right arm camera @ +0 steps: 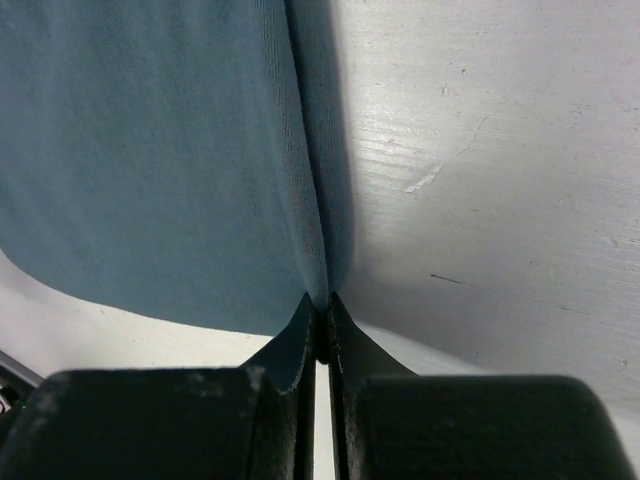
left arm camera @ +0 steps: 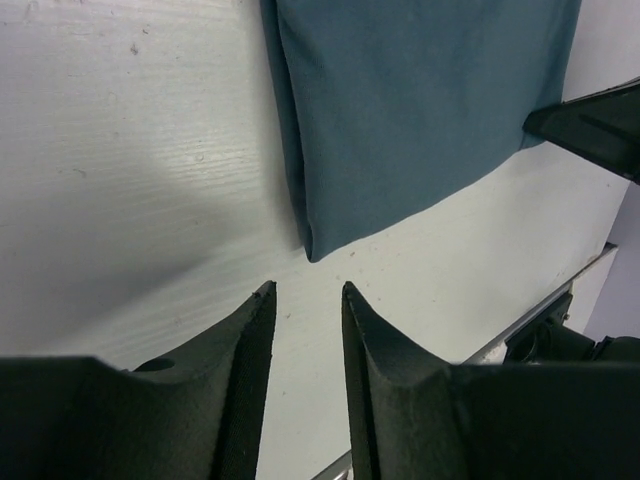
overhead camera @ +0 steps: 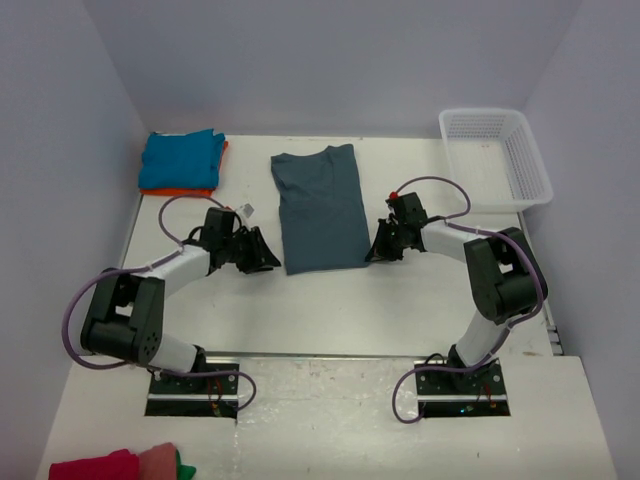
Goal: Fold and stack the t-shirts
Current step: Grab one side of the 2/3 rectangular tshirt with both arms
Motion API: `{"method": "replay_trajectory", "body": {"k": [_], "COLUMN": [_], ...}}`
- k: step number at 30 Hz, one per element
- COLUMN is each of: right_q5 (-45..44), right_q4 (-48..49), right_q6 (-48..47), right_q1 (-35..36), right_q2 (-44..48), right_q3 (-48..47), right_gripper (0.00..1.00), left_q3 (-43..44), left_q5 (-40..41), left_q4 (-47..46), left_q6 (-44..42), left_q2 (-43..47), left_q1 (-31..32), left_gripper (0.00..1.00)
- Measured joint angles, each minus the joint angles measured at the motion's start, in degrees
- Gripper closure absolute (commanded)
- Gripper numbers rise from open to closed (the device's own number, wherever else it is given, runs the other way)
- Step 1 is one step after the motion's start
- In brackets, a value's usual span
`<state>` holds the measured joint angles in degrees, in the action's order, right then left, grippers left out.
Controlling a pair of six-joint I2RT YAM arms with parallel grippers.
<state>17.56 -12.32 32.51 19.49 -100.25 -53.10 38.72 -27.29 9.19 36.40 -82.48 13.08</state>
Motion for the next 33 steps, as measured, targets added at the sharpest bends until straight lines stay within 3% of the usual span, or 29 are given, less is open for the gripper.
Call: {"method": "replay_trajectory", "body": {"k": [9, 24, 27, 29, 32, 33], "right_q5": [0.09, 0.09, 0.09, 0.09, 0.0, -0.02], "right_q4": [0.33, 0.44, 0.44, 0.44, 0.44, 0.44], "right_q6": [0.0, -0.09, -0.09, -0.09, -0.09, -0.09], "right_q1": [0.13, 0.44, 0.44, 0.48, 0.74, 0.87], "right_q2": [0.0, 0.0, 0.0, 0.0, 0.0, 0.0], "right_q3": [0.13, 0.13, 0.13, 0.13, 0.13, 0.13], "right_gripper": [1.0, 1.0, 1.0, 1.0, 1.0, 1.0], "left_q3": [-2.54, -1.07, -1.07, -1.11, -2.08, -2.51], "left_q5": [-6.38, -10.4, -10.8, -11.1, -11.72, -12.07], "left_q4": [-9.09, -17.53, -18.91, -19.85, -22.05, -22.84], "left_q6": [2.12, 5.14, 5.9, 6.49, 7.48, 7.76], "left_q2": [-8.9, -14.58, -15.65, -16.39, -17.51, -17.59], "left_q1": [-0.04, 0.15, 0.46, 0.57, 0.57, 0.57], "left_gripper": [0.62, 0.63, 0.72, 0.88, 1.0, 1.0]}}
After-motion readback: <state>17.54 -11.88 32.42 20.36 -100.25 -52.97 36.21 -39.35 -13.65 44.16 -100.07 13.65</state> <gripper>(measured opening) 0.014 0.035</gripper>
